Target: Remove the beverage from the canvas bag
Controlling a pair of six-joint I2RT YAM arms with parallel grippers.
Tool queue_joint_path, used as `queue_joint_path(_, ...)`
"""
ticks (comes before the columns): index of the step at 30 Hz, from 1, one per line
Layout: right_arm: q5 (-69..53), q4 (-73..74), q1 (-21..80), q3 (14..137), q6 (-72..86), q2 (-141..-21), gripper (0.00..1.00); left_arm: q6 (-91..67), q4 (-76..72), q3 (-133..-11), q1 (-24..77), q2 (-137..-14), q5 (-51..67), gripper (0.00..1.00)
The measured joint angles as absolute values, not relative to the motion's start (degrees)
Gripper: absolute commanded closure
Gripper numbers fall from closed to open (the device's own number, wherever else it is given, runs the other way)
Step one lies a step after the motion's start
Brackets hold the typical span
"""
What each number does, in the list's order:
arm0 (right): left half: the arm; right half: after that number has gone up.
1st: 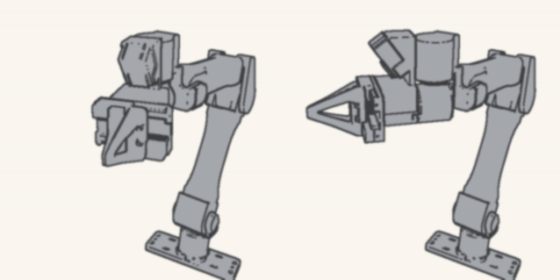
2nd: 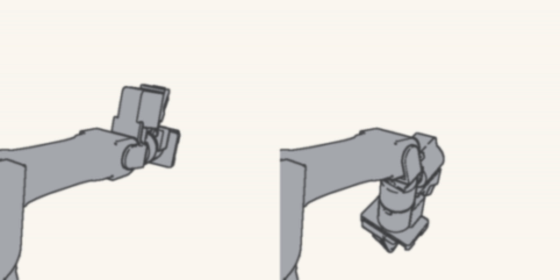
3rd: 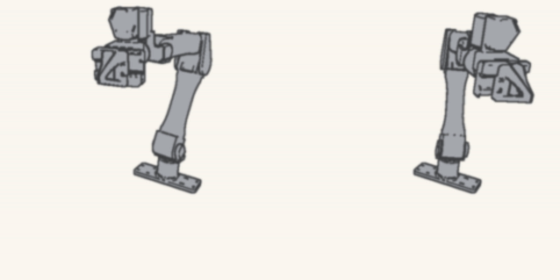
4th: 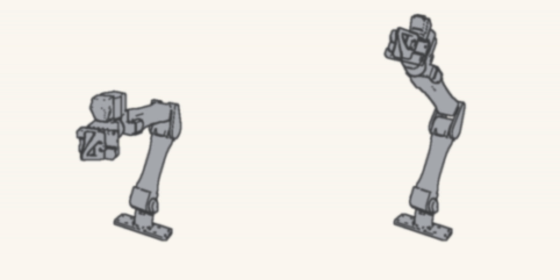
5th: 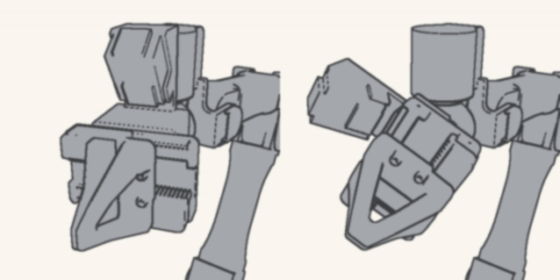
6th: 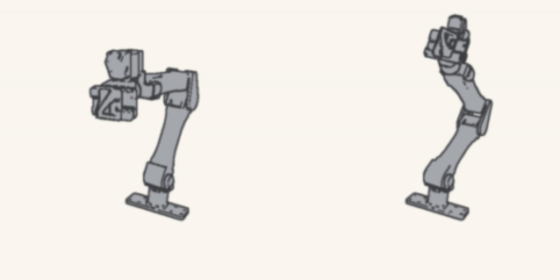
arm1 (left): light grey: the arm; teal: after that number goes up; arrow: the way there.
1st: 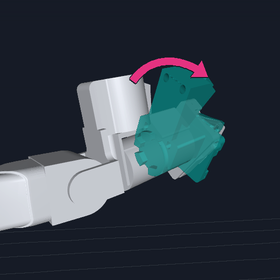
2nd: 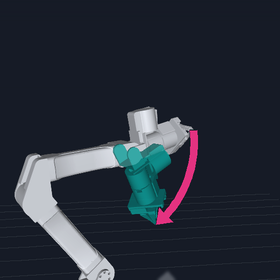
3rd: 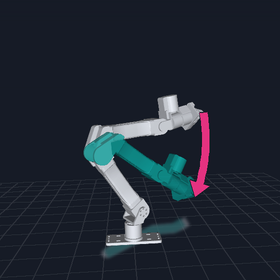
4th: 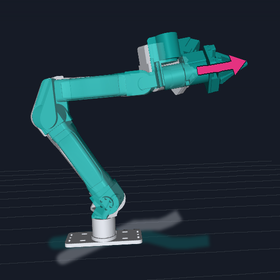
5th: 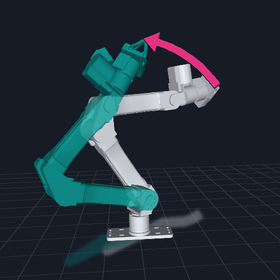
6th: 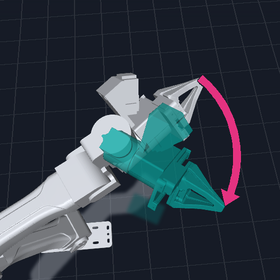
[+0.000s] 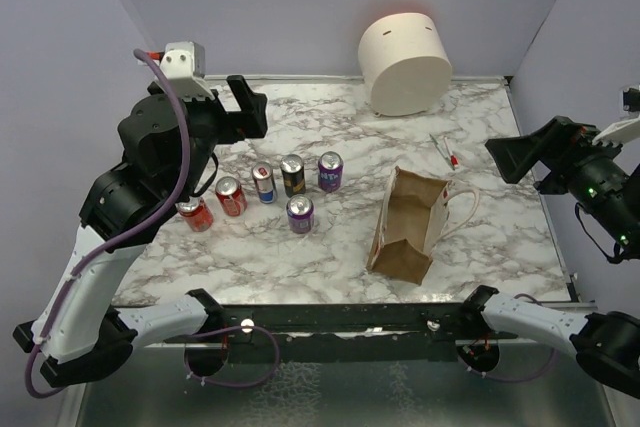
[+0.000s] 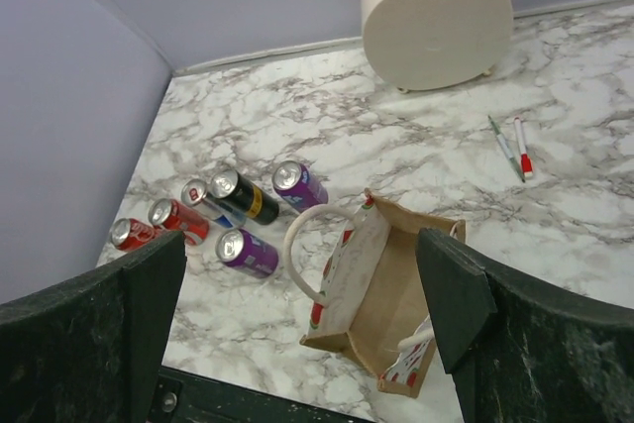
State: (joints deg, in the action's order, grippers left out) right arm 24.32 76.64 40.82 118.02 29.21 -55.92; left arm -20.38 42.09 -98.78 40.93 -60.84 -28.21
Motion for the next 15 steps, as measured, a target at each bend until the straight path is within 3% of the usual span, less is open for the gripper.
queue_joint_path(15,32.08,78.54,40.82,118.10,30.65,-58.17,0.01,-18.41,41.89,-98.19,40.93,-60.73,-29.47,0.01)
